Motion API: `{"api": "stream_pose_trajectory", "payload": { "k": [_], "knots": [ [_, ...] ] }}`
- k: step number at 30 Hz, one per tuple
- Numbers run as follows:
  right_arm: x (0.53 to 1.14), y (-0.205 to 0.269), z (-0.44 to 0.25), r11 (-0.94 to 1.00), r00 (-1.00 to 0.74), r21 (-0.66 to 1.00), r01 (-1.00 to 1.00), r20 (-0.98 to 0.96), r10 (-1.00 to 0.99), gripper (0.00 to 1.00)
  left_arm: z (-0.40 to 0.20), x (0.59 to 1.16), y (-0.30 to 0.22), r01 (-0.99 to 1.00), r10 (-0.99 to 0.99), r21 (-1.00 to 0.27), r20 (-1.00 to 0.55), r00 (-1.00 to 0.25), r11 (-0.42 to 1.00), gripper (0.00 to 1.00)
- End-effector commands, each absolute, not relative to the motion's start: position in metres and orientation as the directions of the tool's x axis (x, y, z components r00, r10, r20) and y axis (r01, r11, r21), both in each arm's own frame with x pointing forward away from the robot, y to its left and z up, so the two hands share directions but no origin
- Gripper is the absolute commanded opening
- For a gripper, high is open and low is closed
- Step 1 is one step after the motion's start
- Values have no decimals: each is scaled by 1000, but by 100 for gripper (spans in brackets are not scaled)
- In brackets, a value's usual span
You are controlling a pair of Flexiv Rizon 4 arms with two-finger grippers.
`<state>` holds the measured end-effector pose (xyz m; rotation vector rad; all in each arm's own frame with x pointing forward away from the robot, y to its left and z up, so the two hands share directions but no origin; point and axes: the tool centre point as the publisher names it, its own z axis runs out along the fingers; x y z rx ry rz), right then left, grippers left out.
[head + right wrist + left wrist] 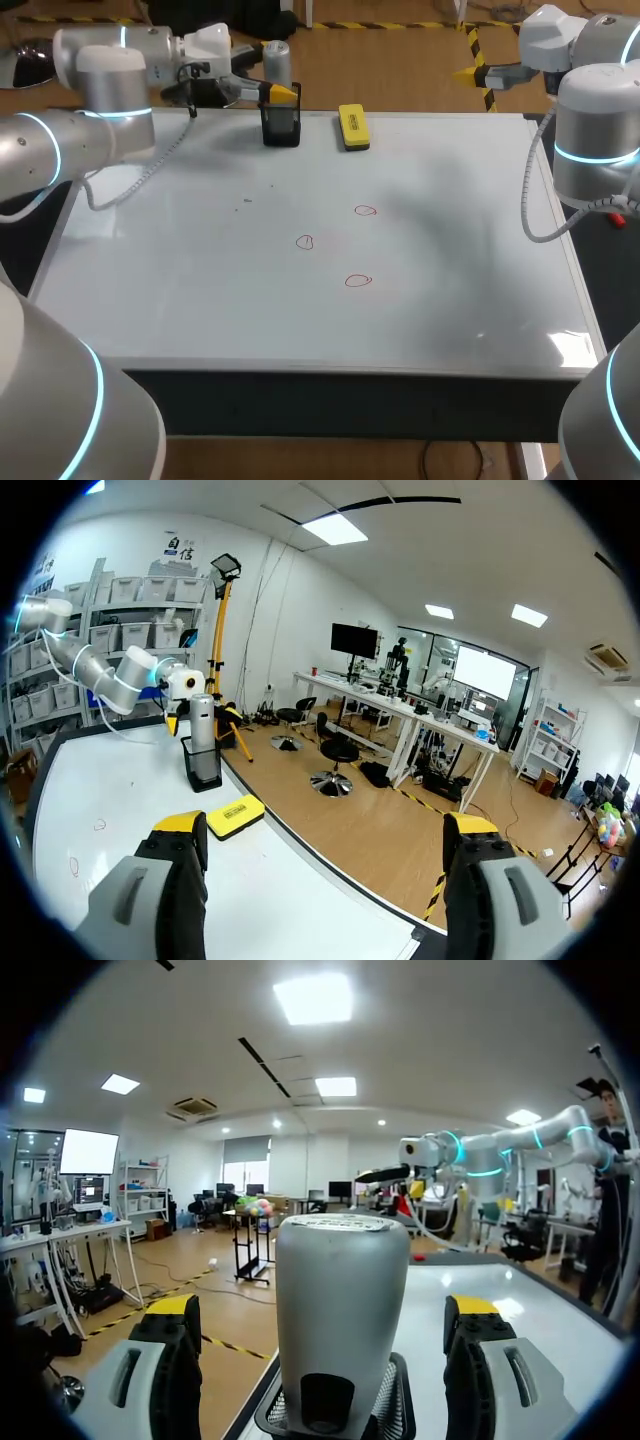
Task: Pick up the inspection probe, press it on each red-marked spot on the whiteboard one by one, put down the probe, pick up the eraser, and wipe off all the red marks.
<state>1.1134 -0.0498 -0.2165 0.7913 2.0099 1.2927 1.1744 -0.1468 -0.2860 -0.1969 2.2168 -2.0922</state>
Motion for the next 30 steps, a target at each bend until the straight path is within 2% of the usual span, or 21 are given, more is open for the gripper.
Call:
{"api": "stream_pose_trajectory", "payload": {
  "k": [1, 12, 16, 20, 22, 24, 26, 29, 30],
  "knots": [
    [1114, -50, -216, 345, -633, 926, 156, -174, 755, 100, -286, 1171, -147, -32, -166, -998, 23, -986, 54, 100],
    [1114, -50, -216, 345, -633, 926, 156, -174, 755, 100, -289, 1175, -140, -31, -174, -998, 21, -984, 56, 98],
    [1114, -50, -216, 345, -633, 926, 156, -174, 755, 100, -289, 1175, -138, -32, -178, -998, 21, -984, 55, 82],
    [1114, -50, -216, 345, -633, 926, 156, -174, 755, 100, -291, 1175, -137, -35, -175, -998, 25, -984, 55, 77],
    [1114, -50, -216, 345, -633, 926, 156, -174, 755, 100, -292, 1175, -137, -37, -175, -998, 27, -984, 54, 71],
    [1114, -50, -216, 345, -633, 926, 156, -174, 755, 100, -292, 1175, -137, -39, -173, -998, 29, -984, 52, 48],
    [1114, -50, -216, 345, -633, 926, 156, -174, 755, 100, -293, 1174, -136, -41, -174, -998, 32, -984, 51, 40],
    [1114, -50, -216, 345, -633, 926, 156, -174, 755, 100, -294, 1174, -134, -42, -175, -998, 33, -984, 49, 36],
    [1114, -50, -216, 345, -633, 926, 156, -174, 755, 100, -294, 1174, -134, -42, -175, -998, 32, -984, 49, 27]
  ]
}}
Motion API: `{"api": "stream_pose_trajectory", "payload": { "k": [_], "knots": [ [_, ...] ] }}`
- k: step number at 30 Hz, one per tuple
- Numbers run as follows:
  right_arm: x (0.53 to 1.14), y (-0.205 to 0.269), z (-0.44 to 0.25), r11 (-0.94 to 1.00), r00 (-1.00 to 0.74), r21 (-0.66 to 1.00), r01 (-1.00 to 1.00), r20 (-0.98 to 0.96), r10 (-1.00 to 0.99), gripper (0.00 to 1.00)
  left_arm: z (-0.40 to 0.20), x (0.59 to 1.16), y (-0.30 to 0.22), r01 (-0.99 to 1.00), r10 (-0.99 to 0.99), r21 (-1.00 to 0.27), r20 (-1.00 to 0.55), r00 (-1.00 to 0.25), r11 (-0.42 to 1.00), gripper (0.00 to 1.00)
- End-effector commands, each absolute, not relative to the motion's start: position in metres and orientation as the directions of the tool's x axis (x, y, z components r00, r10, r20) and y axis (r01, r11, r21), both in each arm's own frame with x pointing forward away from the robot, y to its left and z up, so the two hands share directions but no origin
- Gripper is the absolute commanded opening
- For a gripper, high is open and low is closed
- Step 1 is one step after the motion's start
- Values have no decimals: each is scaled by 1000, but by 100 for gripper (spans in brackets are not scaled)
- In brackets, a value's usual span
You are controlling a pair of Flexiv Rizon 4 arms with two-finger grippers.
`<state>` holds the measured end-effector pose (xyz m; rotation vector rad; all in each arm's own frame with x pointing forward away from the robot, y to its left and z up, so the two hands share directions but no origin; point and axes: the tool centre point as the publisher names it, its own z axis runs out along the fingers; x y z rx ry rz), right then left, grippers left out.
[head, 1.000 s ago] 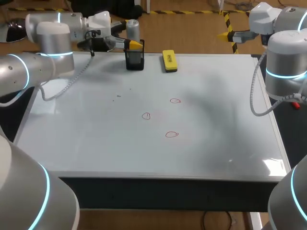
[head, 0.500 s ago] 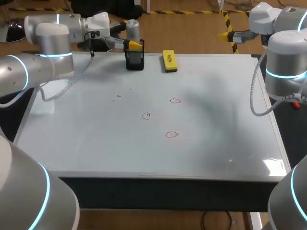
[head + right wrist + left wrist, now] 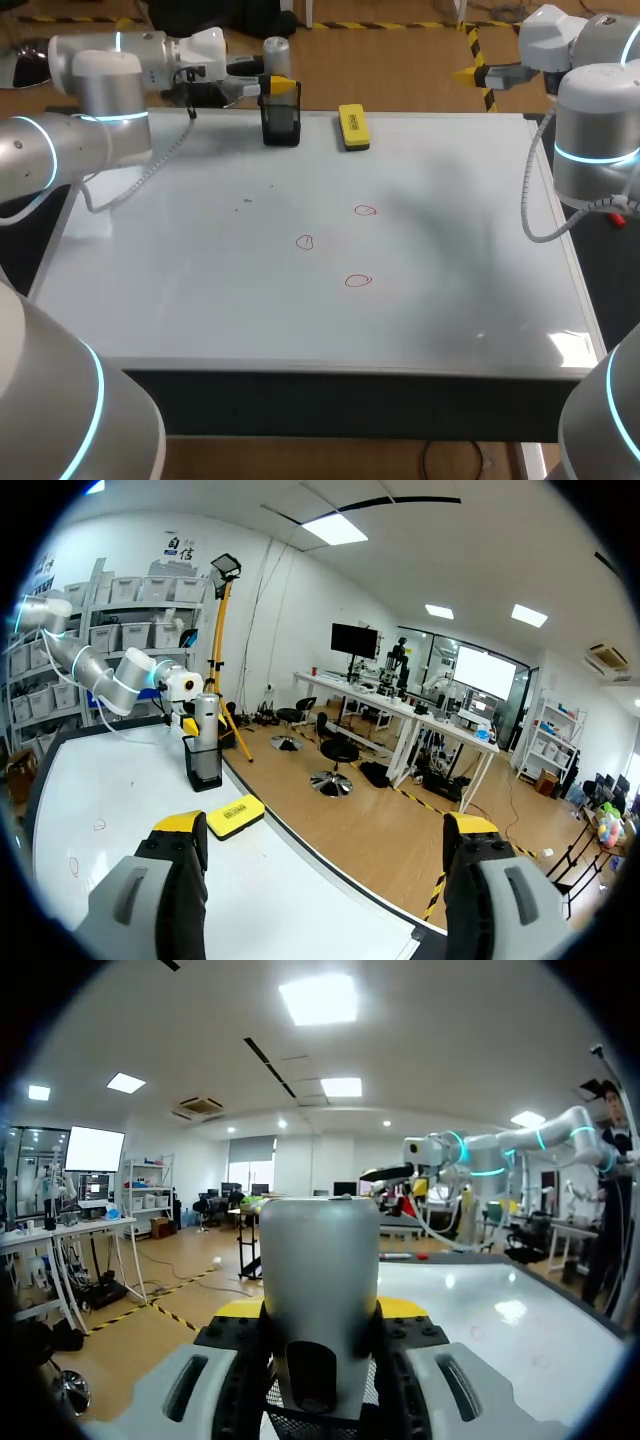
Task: Pick up the inspection probe, press it on each red-marked spot on the whiteboard one by one, put down the probe, pick up the eraser, and wipe off all the red marks.
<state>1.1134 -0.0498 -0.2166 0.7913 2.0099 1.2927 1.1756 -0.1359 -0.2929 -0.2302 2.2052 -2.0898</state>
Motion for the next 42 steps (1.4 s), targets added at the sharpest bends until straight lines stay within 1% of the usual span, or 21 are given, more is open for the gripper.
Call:
{"api": "stream_pose_trajectory", "payload": {
  "k": [1, 2, 3, 20, 31, 33, 42],
  "knots": [
    [1114, -50, -216, 345, -633, 926, 156, -174, 755, 100, -294, 1174, -133, -41, -175, -998, 32, -984, 48, 23],
    [1114, -50, -216, 345, -633, 926, 156, -174, 755, 100, -294, 1174, -133, -40, -174, -998, 32, -984, 47, 13],
    [1114, -50, -216, 345, -633, 926, 156, -174, 755, 100, -294, 1174, -132, -40, -175, -998, 31, -984, 47, 0],
    [1114, -50, -216, 345, -633, 926, 156, -174, 755, 100, -274, 1170, -133, 14, -158, -998, -23, -987, 58, 0],
    [1114, -50, -216, 345, -633, 926, 156, -174, 755, 100, -245, 1170, -137, 31, -97, -999, -34, -995, 33, 0],
    [1114, -50, -216, 345, -633, 926, 156, -174, 755, 100, -239, 1171, -138, 45, -92, -997, -50, -994, 58, 0],
    [1114, -50, -216, 345, -633, 926, 156, -174, 755, 100, -219, 1175, -134, 44, -79, -998, -48, -996, 51, 0]
  ]
}}
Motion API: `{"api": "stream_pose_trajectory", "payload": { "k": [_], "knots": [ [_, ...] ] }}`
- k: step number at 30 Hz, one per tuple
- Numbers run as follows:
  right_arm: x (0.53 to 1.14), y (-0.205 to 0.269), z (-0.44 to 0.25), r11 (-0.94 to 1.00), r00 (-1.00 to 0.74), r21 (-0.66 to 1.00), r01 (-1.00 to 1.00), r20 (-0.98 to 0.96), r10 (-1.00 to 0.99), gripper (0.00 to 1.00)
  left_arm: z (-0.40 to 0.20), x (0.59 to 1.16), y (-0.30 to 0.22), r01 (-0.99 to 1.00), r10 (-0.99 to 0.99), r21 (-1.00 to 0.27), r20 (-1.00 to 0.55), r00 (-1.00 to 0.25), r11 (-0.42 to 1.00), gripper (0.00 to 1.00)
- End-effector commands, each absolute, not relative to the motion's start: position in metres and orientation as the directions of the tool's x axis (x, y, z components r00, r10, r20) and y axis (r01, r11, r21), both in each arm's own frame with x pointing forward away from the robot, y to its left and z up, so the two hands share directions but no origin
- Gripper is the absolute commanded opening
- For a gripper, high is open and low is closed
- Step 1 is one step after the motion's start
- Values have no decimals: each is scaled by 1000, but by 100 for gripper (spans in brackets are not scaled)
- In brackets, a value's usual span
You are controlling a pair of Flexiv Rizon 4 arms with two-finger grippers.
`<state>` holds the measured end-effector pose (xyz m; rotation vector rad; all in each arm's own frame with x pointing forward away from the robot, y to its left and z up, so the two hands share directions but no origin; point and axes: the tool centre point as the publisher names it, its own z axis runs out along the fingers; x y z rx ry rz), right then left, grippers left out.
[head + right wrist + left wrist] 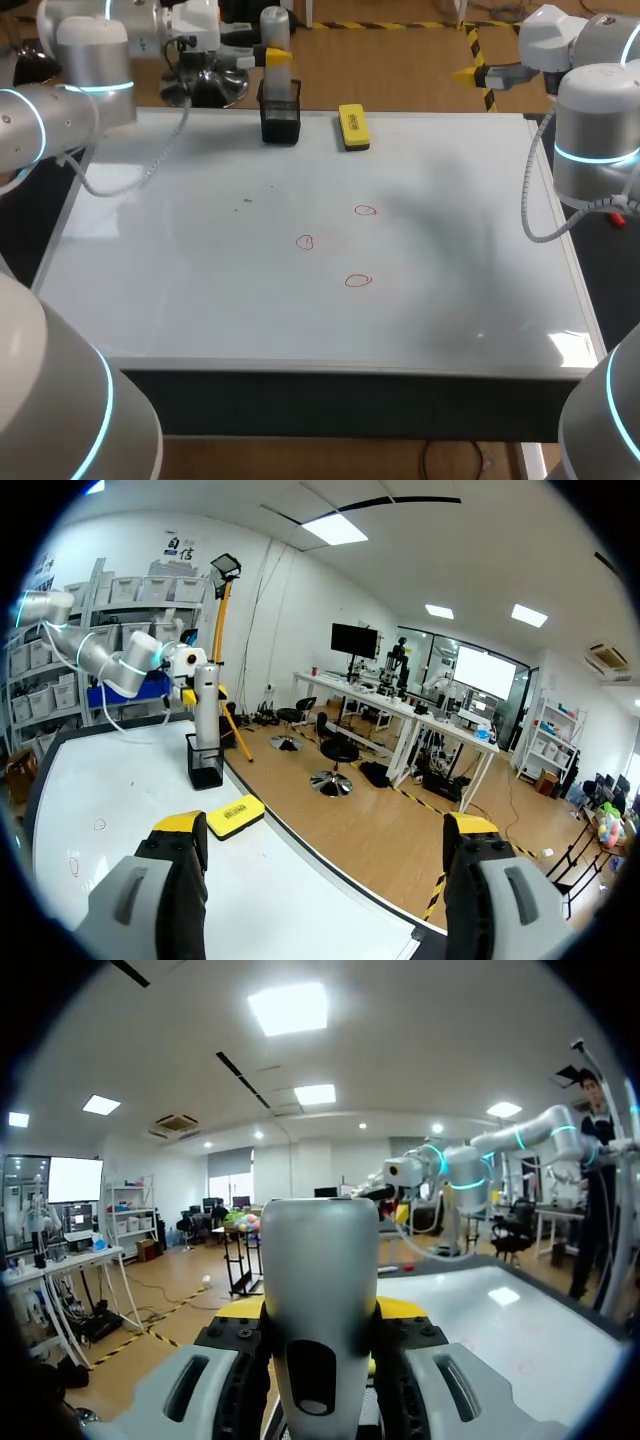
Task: Pick up the inspection probe, press it on each red-marked spot on the whiteboard one by one, put down the probe, pick up the eraser, and wipe off all the red marks.
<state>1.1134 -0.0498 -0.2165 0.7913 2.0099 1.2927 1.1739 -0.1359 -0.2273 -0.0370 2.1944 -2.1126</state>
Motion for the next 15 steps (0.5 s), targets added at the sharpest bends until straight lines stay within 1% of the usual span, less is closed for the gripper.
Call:
{"api": "stream_pose_trajectory", "payload": {
  "k": [1, 15],
  "knots": [
    [1114, -50, -216, 345, -633, 926, 156, -174, 755, 100, -219, 1175, -134, 43, -79, -998, -47, -996, 51, 0],
    [1114, -50, -216, 345, -633, 926, 156, -174, 755, 100, -189, 1174, -126, 47, -104, -998, -51, -993, 41, 0]
  ]
}}
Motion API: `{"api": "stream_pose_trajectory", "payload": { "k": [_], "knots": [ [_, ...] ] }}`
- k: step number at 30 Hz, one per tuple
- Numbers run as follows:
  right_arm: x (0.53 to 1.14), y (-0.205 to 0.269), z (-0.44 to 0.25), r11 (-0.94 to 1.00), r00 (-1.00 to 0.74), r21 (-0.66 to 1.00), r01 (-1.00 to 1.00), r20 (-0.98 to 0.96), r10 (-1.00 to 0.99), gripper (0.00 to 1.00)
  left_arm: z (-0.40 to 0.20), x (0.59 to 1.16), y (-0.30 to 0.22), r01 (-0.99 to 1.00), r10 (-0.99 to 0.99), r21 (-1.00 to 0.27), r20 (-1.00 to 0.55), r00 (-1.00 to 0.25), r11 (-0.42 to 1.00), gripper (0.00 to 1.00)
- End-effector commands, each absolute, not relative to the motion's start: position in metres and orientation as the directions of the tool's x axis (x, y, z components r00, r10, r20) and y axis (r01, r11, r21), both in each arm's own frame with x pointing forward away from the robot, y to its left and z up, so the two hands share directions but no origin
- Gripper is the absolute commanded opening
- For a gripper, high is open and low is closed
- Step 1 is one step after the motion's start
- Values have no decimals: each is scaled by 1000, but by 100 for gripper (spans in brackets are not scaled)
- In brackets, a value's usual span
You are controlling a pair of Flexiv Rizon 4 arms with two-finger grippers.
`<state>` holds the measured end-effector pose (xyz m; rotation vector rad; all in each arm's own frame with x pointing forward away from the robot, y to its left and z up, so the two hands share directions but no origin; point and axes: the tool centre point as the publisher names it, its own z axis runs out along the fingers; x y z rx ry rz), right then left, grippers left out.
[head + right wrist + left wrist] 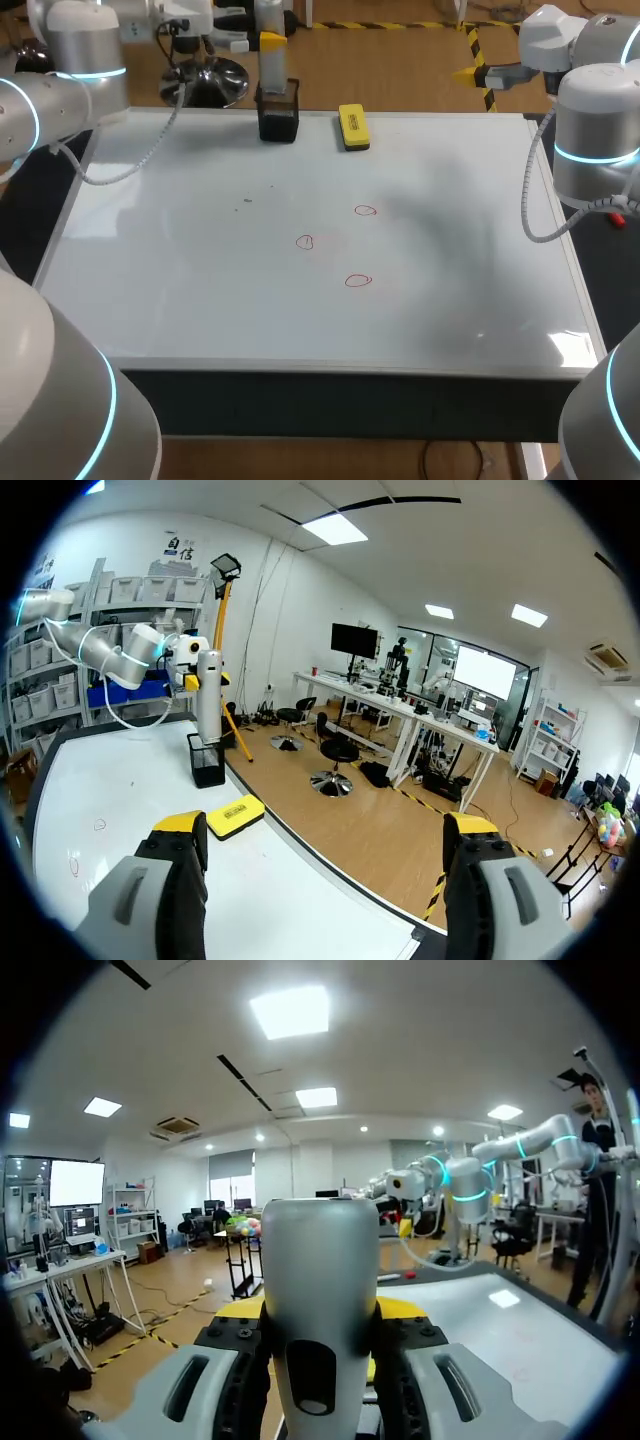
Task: Pick up the inspection probe, press it on each red-marked spot on the whiteboard one by one, put down the probe, pick up the eraser, and wipe off all the red marks.
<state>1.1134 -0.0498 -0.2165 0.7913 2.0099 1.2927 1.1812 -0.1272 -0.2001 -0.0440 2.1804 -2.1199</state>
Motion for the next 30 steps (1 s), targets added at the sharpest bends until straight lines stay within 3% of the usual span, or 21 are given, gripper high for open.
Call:
{"api": "stream_pose_trajectory", "payload": {
  "k": [1, 30],
  "knots": [
    [1114, -50, -216, 345, -633, 926, 156, -174, 755, 100, -187, 1174, -126, 45, -103, -998, -49, -993, 41, 0],
    [1114, -50, -216, 345, -633, 926, 156, -174, 755, 100, -159, 1159, -79, 70, -120, -996, -76, -990, 54, 0]
  ]
}}
